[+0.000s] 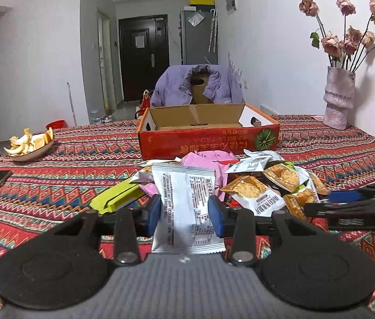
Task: Organize snacks
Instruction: 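Lift both held snacks and carry them over the open cardboard box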
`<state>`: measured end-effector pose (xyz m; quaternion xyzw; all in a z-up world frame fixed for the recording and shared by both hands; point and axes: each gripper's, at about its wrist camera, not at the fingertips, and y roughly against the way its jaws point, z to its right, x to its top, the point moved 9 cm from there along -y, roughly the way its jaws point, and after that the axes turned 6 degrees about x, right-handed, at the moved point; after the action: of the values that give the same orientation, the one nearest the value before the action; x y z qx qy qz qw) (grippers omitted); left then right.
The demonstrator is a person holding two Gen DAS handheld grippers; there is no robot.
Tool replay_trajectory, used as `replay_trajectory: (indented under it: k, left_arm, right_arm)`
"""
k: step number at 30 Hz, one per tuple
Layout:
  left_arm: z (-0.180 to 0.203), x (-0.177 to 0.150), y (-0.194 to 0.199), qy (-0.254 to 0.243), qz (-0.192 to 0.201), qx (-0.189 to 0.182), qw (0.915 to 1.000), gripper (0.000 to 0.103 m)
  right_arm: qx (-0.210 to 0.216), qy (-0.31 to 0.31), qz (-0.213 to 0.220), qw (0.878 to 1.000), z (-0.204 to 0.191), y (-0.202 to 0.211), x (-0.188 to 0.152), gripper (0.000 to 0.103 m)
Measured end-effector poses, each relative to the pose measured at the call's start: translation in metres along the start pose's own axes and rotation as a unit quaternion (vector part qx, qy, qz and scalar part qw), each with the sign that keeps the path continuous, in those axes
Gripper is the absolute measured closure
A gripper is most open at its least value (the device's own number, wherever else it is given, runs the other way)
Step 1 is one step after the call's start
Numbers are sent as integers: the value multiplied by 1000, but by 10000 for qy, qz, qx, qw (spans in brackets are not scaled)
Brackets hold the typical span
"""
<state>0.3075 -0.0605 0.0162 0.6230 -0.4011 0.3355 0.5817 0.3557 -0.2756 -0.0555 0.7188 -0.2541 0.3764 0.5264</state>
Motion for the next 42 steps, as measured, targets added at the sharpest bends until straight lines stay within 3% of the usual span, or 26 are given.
replay_trajectory:
  k: [5,9,15,18,23,27,32,36,42]
  left_arm:
    - [-6,-5,24,-54,133,191,9997,63]
    - [-9,-9,35,-26,211,274,9994,63]
    - [-10,-14,41,-38,228,210,9995,63]
    - [-8,-12,44,-99,276,137,9995,63]
    - [-12,1,43,-54,370,-77,9993,63]
    - [-19,15,30,-100,412,-28,9991,63]
    - [-30,59,5,-38,390,-437,9983,63]
    - [-46,95,-33,-31,147,-493,9987,63]
    - [-57,164,-109,132,-316,-750,9966,63]
  right_arm:
    - [108,134,-134,9998,-6,-21,1,43]
    - [102,38,-150,9998,-9,-13,0,53]
    - [12,247,62,9997,-23,29,-8,58]
    - [124,72,228,9996,-27,55,-12,58]
    - [283,-19,599,9978,-39,92,7,58]
    - [406,-151,758,9962,-37,102,35,58]
    - [679,-235,758,9945,-28,106,88,58]
    - [941,-200,735,9926,-21,104,143,58]
    - [1232,-563,328,9902,11,45,241,57]
